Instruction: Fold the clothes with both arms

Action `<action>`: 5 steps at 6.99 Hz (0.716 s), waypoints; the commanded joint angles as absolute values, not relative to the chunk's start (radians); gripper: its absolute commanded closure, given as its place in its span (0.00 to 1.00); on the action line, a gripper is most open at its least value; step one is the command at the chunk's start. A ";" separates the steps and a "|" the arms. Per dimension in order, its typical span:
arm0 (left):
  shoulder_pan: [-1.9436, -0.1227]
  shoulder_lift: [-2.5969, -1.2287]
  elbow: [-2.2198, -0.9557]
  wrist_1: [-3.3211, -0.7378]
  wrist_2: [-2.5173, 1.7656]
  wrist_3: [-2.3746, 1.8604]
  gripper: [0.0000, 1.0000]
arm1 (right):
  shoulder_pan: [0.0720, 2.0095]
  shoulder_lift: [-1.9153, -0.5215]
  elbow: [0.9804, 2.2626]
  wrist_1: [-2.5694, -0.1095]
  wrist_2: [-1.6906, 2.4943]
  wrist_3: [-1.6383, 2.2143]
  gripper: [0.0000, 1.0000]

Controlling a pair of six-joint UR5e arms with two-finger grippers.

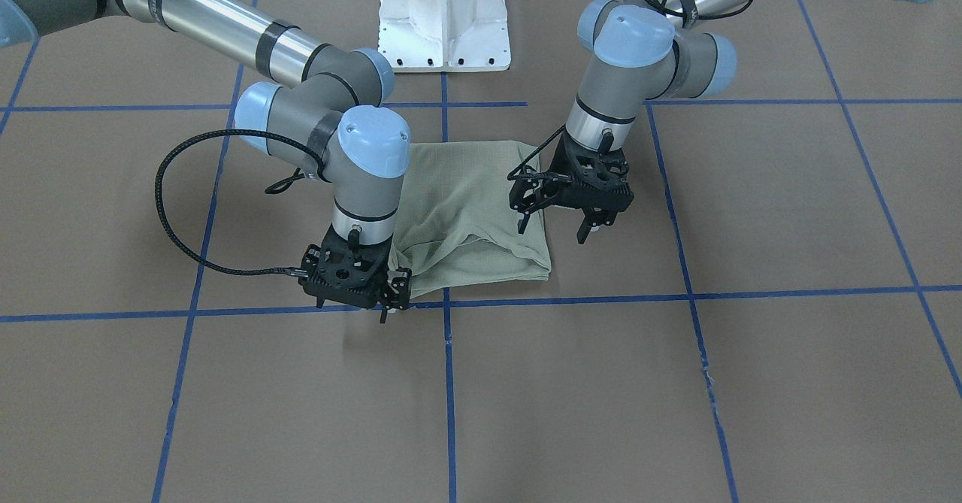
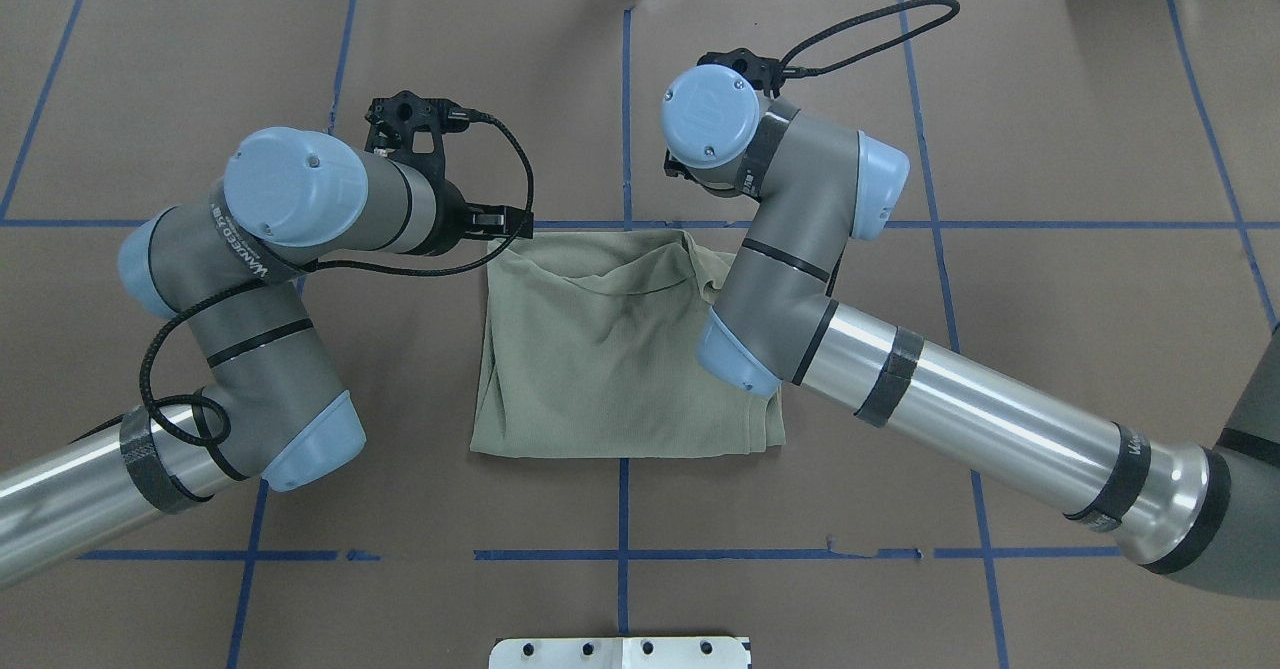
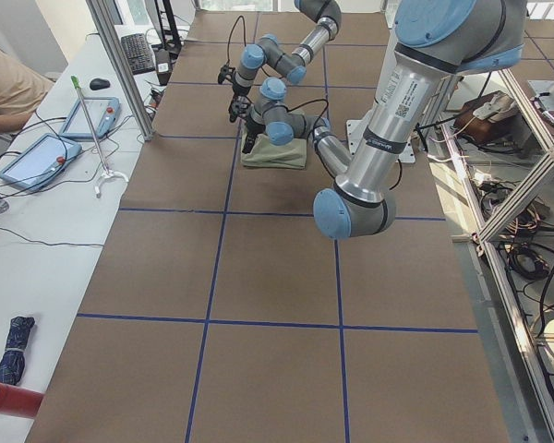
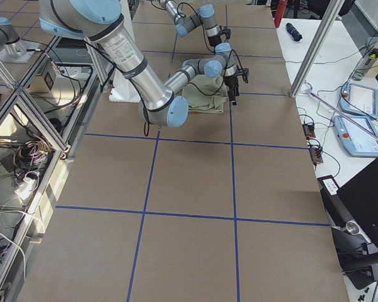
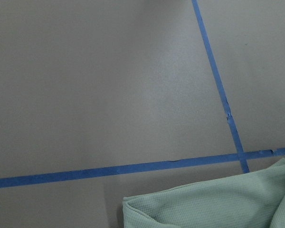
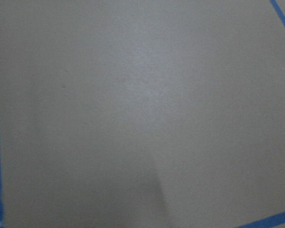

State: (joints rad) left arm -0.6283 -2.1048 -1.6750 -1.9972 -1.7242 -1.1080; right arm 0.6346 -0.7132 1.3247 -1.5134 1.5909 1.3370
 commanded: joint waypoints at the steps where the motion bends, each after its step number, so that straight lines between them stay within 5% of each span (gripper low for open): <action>1: -0.629 -2.105 -1.675 -1.997 -1.724 -1.109 0.00 | 0.596 -0.696 1.394 -1.563 1.625 1.407 0.00; 5: -0.627 -2.105 -1.672 -1.999 -1.724 -1.112 0.00 | 0.486 -0.741 1.437 -1.779 1.522 1.208 0.00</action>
